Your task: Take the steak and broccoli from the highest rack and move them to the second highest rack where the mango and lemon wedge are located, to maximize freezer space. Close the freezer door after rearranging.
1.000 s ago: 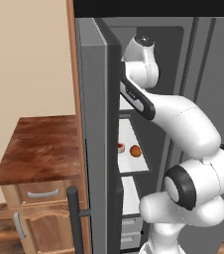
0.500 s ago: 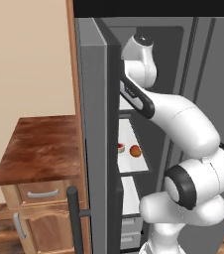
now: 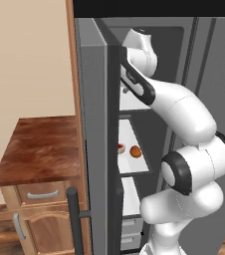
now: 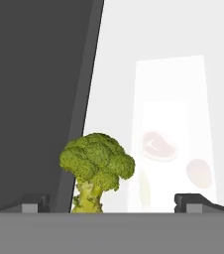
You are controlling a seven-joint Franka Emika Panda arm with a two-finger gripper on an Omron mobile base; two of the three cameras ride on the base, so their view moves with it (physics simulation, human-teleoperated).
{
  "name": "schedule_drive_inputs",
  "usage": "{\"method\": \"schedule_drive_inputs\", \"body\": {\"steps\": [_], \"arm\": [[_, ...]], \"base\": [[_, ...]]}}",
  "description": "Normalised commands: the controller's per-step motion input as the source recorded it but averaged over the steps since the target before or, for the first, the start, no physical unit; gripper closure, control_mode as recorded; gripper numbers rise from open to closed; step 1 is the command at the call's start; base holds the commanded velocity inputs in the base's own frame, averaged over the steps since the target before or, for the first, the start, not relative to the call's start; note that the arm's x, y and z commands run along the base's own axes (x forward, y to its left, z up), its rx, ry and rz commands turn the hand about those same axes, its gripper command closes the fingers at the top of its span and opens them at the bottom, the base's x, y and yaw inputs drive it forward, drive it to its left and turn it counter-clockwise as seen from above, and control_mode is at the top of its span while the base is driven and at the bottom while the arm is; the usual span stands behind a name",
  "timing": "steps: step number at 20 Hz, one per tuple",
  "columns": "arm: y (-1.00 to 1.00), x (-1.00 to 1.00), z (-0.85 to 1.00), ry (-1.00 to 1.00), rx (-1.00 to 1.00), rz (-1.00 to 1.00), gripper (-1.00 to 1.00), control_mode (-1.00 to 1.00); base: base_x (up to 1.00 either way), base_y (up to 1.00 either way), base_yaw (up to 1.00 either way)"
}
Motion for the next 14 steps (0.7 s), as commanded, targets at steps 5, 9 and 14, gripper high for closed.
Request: {"method": "schedule_drive_inputs", "body": {"steps": [5, 9, 14], "arm": [[0.11, 0.05, -0.72, -0.01, 0.00, 0.09, -1.00, -1.00], [0.11, 0.09, -0.67, -0.01, 0.00, 0.08, -1.00, -1.00], [0.06, 0.25, -0.47, 0.00, 0.00, 0.08, -1.00, -1.00]], "base": [[0.00, 0.00, 0.00], [0.00, 0.00, 0.00], [0.00, 0.00, 0.00]]}}
